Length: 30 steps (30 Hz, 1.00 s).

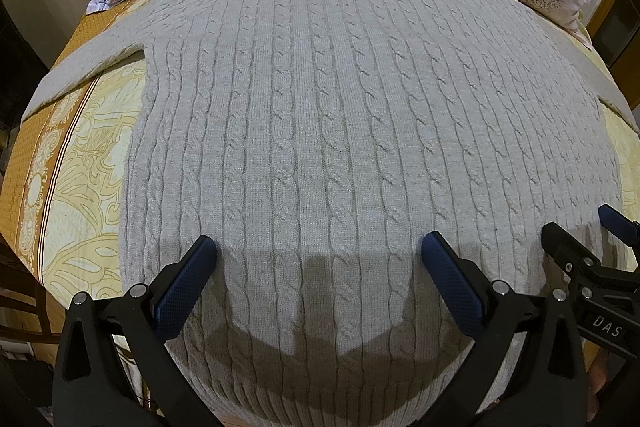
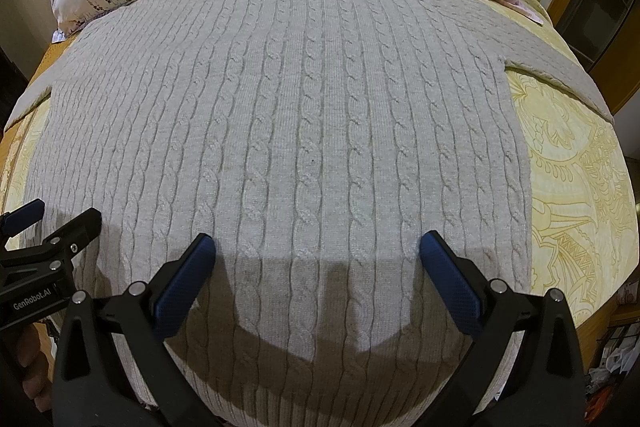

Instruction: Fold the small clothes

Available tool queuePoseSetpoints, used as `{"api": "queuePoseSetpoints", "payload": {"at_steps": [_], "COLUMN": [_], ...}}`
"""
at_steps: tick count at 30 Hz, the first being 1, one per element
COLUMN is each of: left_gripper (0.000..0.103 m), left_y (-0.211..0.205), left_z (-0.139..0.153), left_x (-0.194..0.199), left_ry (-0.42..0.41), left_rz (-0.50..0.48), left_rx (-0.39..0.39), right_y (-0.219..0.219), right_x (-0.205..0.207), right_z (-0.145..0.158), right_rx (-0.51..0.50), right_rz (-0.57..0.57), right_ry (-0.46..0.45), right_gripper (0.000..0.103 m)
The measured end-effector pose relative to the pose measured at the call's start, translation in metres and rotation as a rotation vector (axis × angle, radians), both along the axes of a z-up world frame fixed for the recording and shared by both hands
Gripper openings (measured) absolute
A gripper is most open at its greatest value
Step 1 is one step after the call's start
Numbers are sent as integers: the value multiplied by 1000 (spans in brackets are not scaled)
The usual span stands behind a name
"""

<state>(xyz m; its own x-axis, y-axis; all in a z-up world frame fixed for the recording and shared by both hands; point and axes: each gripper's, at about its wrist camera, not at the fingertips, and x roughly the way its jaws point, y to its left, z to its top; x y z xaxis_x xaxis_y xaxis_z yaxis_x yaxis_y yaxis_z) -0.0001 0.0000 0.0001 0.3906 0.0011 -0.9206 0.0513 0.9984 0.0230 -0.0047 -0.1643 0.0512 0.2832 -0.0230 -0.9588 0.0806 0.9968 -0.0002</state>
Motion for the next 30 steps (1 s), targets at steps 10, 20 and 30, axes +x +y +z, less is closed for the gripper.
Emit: {"api": "queuePoseSetpoints", "payload": {"at_steps": [10, 20, 30], "left_gripper": [102, 102, 102], "left_y": [0, 0, -3], "left_z": [0, 0, 1], "left_x": [0, 0, 1], "left_ry": [-1, 5, 4], "left_rz": [0, 2, 2], "left_rx": [0, 0, 0], "right_y": [0, 1, 1], "right_x": [0, 0, -3], "right_z": [0, -1, 0], "right_rx": [0, -1, 4], "right_rz": [0, 7, 34], "right_ry": [-1, -4, -33], "right_gripper": [101, 101, 101]}}
